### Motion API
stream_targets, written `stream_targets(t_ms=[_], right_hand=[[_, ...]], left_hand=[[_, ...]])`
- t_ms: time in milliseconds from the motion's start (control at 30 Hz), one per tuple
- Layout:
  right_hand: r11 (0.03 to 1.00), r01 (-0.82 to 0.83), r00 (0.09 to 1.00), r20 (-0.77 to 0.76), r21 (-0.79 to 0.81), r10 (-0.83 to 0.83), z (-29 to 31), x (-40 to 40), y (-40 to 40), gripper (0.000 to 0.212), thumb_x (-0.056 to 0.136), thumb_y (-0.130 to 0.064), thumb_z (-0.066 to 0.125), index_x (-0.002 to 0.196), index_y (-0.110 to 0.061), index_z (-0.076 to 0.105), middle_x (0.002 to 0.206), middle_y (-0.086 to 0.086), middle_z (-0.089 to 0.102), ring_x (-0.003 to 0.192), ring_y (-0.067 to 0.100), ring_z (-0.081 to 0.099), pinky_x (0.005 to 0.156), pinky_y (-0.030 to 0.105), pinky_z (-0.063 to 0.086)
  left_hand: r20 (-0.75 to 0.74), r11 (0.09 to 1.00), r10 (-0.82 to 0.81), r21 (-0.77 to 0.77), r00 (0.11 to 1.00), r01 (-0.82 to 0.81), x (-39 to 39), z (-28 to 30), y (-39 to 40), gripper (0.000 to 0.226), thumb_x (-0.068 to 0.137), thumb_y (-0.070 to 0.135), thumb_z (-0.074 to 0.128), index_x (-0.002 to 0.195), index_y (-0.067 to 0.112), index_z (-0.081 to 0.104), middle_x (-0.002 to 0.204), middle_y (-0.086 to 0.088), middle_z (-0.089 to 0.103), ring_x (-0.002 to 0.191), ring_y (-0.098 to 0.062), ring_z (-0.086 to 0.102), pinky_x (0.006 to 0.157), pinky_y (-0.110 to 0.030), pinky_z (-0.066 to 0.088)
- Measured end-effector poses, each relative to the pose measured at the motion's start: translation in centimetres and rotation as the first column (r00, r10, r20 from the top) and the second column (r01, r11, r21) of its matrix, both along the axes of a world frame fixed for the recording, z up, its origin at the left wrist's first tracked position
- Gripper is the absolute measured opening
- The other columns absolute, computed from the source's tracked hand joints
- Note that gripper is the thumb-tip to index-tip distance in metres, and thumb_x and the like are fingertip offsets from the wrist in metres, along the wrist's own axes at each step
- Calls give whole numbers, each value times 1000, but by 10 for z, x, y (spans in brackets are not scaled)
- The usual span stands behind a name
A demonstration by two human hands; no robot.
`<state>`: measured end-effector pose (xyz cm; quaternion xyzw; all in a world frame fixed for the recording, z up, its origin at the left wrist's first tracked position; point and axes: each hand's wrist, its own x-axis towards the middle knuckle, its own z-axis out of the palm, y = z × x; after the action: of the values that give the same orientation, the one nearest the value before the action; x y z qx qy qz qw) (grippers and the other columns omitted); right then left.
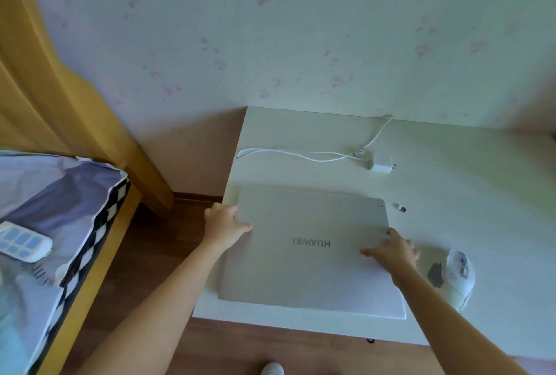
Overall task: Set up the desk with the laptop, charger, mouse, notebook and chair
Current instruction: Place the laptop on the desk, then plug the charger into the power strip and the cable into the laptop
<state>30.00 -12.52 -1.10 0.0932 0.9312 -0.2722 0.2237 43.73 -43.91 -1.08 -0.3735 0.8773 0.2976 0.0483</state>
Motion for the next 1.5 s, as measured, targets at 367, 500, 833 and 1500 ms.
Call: stream_targets(t_ms=[367,500,833,1500], right_hand=[[903,-292,940,-80,316,332,28,2,-24,68,84,-36,60,144,-26,31,154,5,25,141,28,17,109,50,29],[891,-320,909,-161,323,384,41,-23,-21,50,85,-33,59,133,-27,48,146,3,37,136,25,28,106,46,32],[809,317,948,178,-495,-263,31,-145,-50,57,84,-18,66,136,-12,44,105,11,52,89,25,49,76,33,39],[455,665,741,448,-593,-500,-10,-230,-94,22,71,-15,81,65,-7,61,63,5,58,56,17,49,55,27,41]], left_hand=[[10,872,-458,-188,889,451,-39,-2,41,88,90,48,53,153,17,1,159,-7,13,144,-27,14,112,-42,24],[-13,842,-517,-185,856,506,-82,11,63,84,91,47,52,153,16,5,158,-6,16,142,-28,19,109,-41,28],[0,752,-637,-221,771,622,-258,16,112,67,101,42,37,153,24,-2,162,-10,-2,149,-28,2,116,-46,19],[-61,882,-432,176,900,436,-343,-9,130,36,98,27,42,125,10,60,132,-15,46,119,-32,49,100,-40,42]])
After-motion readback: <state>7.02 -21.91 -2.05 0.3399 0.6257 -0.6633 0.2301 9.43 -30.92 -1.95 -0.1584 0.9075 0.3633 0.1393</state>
